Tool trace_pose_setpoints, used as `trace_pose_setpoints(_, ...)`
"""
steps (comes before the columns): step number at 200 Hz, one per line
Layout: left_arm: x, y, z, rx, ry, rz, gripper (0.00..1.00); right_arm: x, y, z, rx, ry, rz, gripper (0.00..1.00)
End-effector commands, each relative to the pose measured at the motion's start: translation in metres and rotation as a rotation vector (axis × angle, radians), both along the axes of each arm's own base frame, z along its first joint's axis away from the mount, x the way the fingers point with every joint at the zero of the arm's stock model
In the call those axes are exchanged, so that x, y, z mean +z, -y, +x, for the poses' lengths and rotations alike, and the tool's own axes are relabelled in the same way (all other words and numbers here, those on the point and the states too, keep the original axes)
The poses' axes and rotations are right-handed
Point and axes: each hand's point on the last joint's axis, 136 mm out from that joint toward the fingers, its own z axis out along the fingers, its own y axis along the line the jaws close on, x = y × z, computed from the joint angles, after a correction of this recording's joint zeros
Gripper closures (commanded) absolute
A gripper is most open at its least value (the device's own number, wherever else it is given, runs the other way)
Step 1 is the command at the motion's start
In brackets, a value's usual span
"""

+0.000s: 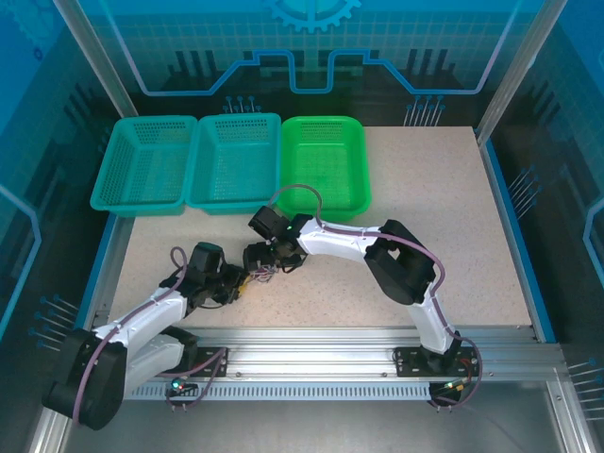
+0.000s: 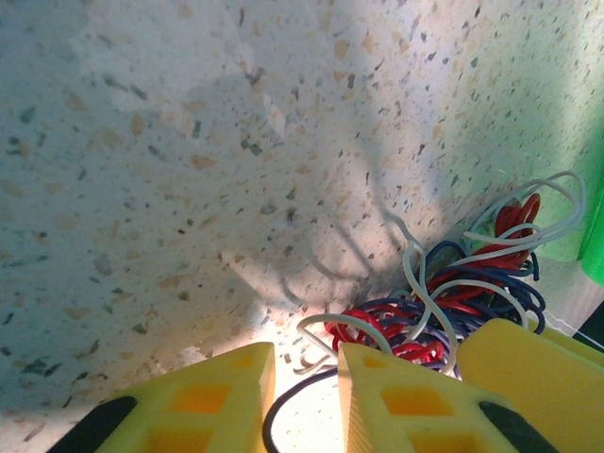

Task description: Untangle the cables

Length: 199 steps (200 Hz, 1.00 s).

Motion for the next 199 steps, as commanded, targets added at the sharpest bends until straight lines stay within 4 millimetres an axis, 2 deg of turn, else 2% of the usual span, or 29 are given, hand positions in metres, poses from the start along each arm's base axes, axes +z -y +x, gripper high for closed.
trace_pose_setpoints(1, -0.009, -0.005, -0.003, 0.008, -0.012, 0.034, 0.79, 0.001, -0.006, -0.007, 0.009, -0.019, -0.002, 0.04)
trace_pose_setpoints(32, -0.012, -0.009, -0.005, 0.019, -0.021, 0.051, 0.90, -0.001, -0.003, -0.006, -0.007, -0.018, -0.015, 0.05)
trace_pose_setpoints(48, -0.010, -0.010, -0.005, 0.022, -0.017, 0.054, 0.95, -0.003, 0.001, -0.004, -0.025, -0.007, -0.032, 0.13)
trace_pose_setpoints(65, -0.007, -0.013, -0.005, 0.024, -0.007, 0.064, 1.00, -0.007, 0.009, 0.000, -0.053, 0.015, -0.072, 0.34)
trace_pose_setpoints(77, -0.003, -0.017, -0.005, 0.031, 0.002, 0.069, 1.00, -0.011, 0.018, 0.004, -0.077, 0.033, -0.105, 0.42)
trace_pose_setpoints(103, 0.010, -0.027, -0.003, 0.061, 0.043, 0.066, 1.00, -0.017, 0.032, 0.009, -0.098, 0.043, -0.119, 0.79)
trace_pose_setpoints(113, 0.018, -0.032, -0.002, 0.069, 0.067, 0.070, 1.00, -0.019, 0.039, 0.009, -0.105, 0.045, -0.132, 0.88)
trace_pose_setpoints(149, 0.043, -0.054, 0.001, 0.086, 0.109, 0.132, 1.00, -0.013, 0.083, 0.005, -0.162, 0.065, -0.182, 0.88)
trace_pose_setpoints(199, 0.063, -0.072, 0.012, 0.074, 0.143, 0.199, 1.00, -0.004, 0.157, -0.022, -0.285, 0.065, -0.205, 0.86)
